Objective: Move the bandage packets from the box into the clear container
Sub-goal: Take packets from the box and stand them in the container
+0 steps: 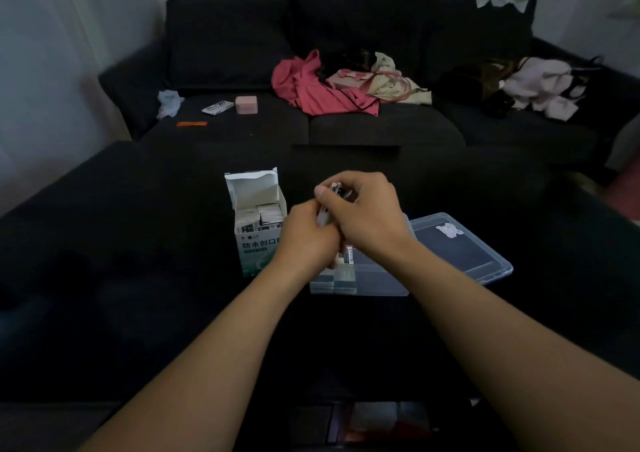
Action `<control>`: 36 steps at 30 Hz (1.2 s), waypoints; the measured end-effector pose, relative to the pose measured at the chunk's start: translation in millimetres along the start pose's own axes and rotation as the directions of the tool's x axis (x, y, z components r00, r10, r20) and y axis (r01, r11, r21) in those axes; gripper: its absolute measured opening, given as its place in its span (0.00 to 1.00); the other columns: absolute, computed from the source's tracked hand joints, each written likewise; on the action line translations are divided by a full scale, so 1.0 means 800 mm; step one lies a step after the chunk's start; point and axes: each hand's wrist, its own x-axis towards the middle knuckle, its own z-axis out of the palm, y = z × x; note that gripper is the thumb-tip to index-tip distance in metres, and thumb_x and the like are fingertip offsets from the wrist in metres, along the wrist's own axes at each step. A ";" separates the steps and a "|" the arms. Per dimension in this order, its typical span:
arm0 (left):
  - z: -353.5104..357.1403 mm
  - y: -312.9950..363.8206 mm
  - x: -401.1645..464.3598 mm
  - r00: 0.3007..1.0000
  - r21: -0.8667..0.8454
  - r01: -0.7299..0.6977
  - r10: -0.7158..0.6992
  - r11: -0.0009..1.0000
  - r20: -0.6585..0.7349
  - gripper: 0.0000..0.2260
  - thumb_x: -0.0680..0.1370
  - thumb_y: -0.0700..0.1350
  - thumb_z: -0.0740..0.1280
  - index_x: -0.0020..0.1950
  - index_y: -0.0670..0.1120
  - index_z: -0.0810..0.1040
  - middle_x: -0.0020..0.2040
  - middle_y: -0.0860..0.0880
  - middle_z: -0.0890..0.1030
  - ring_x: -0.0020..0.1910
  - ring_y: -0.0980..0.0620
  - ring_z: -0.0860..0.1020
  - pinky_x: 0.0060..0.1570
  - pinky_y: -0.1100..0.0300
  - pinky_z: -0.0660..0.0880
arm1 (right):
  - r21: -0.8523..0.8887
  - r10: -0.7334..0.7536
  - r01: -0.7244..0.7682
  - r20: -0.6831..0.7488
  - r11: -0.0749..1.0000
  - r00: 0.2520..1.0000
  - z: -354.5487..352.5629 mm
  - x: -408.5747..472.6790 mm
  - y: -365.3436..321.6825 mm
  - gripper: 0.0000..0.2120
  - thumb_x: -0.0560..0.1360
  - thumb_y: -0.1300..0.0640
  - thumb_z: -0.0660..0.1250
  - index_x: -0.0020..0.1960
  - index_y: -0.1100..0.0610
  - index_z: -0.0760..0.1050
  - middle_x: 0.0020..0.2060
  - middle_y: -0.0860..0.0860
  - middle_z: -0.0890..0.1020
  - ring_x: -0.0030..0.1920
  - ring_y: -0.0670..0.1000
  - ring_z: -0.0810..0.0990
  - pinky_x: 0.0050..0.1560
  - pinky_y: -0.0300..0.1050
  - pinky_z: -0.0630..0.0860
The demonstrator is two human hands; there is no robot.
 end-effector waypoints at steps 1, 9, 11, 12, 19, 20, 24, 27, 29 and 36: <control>0.000 -0.003 0.002 1.000 0.030 0.011 -0.011 0.999 0.001 0.08 0.82 0.38 0.62 0.58 0.46 0.78 0.40 0.44 0.82 0.32 0.49 0.80 0.23 0.61 0.73 | -0.009 0.006 -0.005 0.044 1.000 0.999 0.002 -0.001 0.001 0.06 0.78 0.55 0.70 0.51 0.55 0.84 0.41 0.46 0.84 0.43 0.38 0.82 0.42 0.30 0.77; -0.011 -0.009 0.010 0.996 -0.242 0.060 -0.075 0.969 -0.054 0.14 0.78 0.42 0.71 0.59 0.45 0.71 0.29 0.49 0.79 0.22 0.55 0.75 0.23 0.62 0.65 | 0.414 0.199 -0.318 0.306 0.853 0.931 -0.022 0.016 0.008 0.12 0.80 0.64 0.66 0.62 0.62 0.78 0.51 0.59 0.85 0.46 0.51 0.84 0.50 0.44 0.81; -0.012 -0.009 0.008 0.998 -0.209 0.027 -0.039 0.978 -0.052 0.16 0.78 0.40 0.72 0.61 0.45 0.69 0.29 0.48 0.80 0.22 0.54 0.76 0.21 0.62 0.66 | 0.336 0.170 -0.329 0.425 0.883 0.889 -0.026 0.013 0.014 0.10 0.79 0.64 0.67 0.59 0.63 0.80 0.45 0.57 0.85 0.38 0.51 0.81 0.49 0.47 0.78; -0.012 -0.008 0.007 0.999 -0.180 0.010 -0.018 0.984 -0.044 0.16 0.78 0.38 0.71 0.61 0.45 0.68 0.30 0.47 0.80 0.23 0.54 0.77 0.20 0.62 0.67 | 0.322 0.166 -0.338 0.459 0.885 0.873 -0.027 0.012 0.015 0.10 0.79 0.64 0.67 0.58 0.63 0.80 0.44 0.57 0.84 0.36 0.51 0.79 0.49 0.49 0.76; -0.013 -0.009 0.006 0.997 -0.001 -0.077 0.077 0.997 -0.020 0.18 0.78 0.37 0.70 0.62 0.48 0.66 0.45 0.43 0.83 0.29 0.53 0.82 0.23 0.62 0.74 | 0.343 0.206 -0.396 0.477 0.852 0.854 -0.026 0.013 0.015 0.10 0.78 0.64 0.68 0.59 0.64 0.81 0.46 0.59 0.86 0.40 0.52 0.83 0.44 0.44 0.80; -0.013 -0.011 0.007 0.995 0.010 -0.098 0.099 0.995 -0.033 0.20 0.77 0.40 0.73 0.63 0.48 0.66 0.47 0.44 0.83 0.32 0.52 0.84 0.25 0.61 0.76 | 0.367 0.243 -0.438 0.471 0.821 0.848 -0.028 0.018 0.018 0.10 0.78 0.64 0.68 0.58 0.64 0.81 0.48 0.59 0.86 0.43 0.52 0.84 0.48 0.46 0.80; -0.024 -0.019 0.011 0.970 0.133 -0.160 0.181 0.978 -0.162 0.22 0.72 0.53 0.78 0.59 0.51 0.72 0.38 0.53 0.83 0.38 0.58 0.82 0.40 0.59 0.76 | 0.311 0.477 -0.630 0.444 0.712 0.758 -0.045 0.037 0.044 0.04 0.78 0.64 0.68 0.51 0.60 0.81 0.42 0.55 0.85 0.36 0.46 0.81 0.36 0.37 0.77; -0.034 -0.024 0.014 0.972 0.179 -0.158 0.185 0.971 -0.145 0.08 0.76 0.50 0.74 0.49 0.52 0.76 0.32 0.53 0.79 0.29 0.63 0.76 0.36 0.65 0.70 | 0.100 0.620 -0.715 0.425 0.692 0.659 -0.044 0.038 0.063 0.07 0.78 0.65 0.68 0.55 0.63 0.79 0.49 0.58 0.86 0.45 0.50 0.84 0.47 0.42 0.82; -0.036 -0.029 0.014 0.983 0.270 -0.157 0.178 0.950 -0.053 0.05 0.77 0.48 0.73 0.46 0.52 0.77 0.31 0.52 0.78 0.29 0.60 0.75 0.35 0.63 0.71 | -0.043 0.685 -0.741 0.418 0.670 0.596 -0.034 0.038 0.069 0.09 0.77 0.65 0.69 0.58 0.64 0.78 0.51 0.59 0.85 0.49 0.53 0.84 0.52 0.46 0.81; -0.034 -0.040 0.015 0.980 0.481 -0.192 0.144 0.856 0.137 0.05 0.77 0.49 0.72 0.51 0.52 0.80 0.37 0.52 0.79 0.39 0.53 0.79 0.45 0.53 0.80 | -0.410 0.779 -0.663 0.366 0.626 0.509 -0.011 0.040 0.075 0.11 0.75 0.60 0.73 0.56 0.60 0.76 0.46 0.55 0.83 0.45 0.51 0.81 0.44 0.45 0.78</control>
